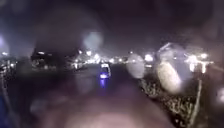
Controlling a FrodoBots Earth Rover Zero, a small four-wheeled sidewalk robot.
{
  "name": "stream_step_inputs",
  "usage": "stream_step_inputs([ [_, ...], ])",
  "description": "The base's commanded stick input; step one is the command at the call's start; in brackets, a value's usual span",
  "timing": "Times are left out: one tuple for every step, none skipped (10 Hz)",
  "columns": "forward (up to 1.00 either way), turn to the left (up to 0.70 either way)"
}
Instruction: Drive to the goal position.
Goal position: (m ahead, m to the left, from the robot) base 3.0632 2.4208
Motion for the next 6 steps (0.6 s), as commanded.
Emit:
stream_step_inputs([
  [0.5, 0.0],
  [0.5, 0.0],
  [0.5, 0.03],
  [0.5, 0.03],
  [0.5, 0.04],
  [0.5, 0.04],
])
